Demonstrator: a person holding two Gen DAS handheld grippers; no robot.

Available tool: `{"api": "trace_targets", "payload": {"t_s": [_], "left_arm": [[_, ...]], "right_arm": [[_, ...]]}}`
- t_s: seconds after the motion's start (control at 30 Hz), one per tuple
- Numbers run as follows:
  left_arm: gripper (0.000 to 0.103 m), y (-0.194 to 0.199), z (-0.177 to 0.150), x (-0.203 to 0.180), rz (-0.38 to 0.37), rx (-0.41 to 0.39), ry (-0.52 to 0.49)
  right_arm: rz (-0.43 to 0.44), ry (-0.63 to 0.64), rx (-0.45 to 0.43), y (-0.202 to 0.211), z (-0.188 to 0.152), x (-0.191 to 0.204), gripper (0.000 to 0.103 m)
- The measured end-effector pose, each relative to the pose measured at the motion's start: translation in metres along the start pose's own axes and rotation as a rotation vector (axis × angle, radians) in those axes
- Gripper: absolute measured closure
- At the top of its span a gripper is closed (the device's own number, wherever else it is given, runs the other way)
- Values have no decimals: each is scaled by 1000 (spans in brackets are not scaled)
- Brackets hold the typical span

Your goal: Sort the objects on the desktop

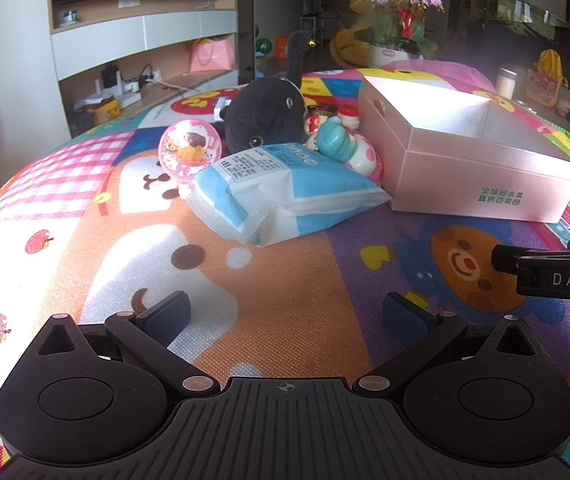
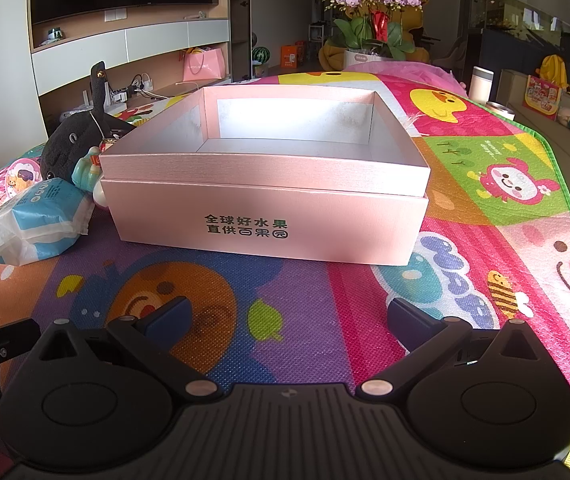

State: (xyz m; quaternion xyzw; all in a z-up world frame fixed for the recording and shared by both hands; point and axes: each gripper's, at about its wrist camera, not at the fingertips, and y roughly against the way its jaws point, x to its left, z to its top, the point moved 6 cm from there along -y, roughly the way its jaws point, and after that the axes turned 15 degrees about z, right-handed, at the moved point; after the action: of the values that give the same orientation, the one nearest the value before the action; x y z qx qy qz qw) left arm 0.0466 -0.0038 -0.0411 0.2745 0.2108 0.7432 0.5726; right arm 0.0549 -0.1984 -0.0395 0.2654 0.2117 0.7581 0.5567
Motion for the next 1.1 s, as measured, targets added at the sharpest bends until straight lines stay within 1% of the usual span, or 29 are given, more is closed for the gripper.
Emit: {"api": "trace_targets", "payload": {"t_s": [0.67, 0.9, 0.93, 1.0, 1.1], "left_arm": [[0, -3, 1, 1, -1, -1, 1], [0, 3, 0, 3, 5, 6, -1], [0, 3, 0, 3, 7, 7, -3], [0, 3, 0, 3, 6, 11, -4], [0, 2, 0, 2, 5, 15, -12]], "right_arm": [[0, 0, 0, 0, 1, 0, 0], [3, -5, 1, 0, 0, -2, 0], [6, -6, 4, 1, -1, -2, 0], [20, -10, 45, 1, 1, 0, 0], [19, -17, 84, 7, -2, 2, 0]]}}
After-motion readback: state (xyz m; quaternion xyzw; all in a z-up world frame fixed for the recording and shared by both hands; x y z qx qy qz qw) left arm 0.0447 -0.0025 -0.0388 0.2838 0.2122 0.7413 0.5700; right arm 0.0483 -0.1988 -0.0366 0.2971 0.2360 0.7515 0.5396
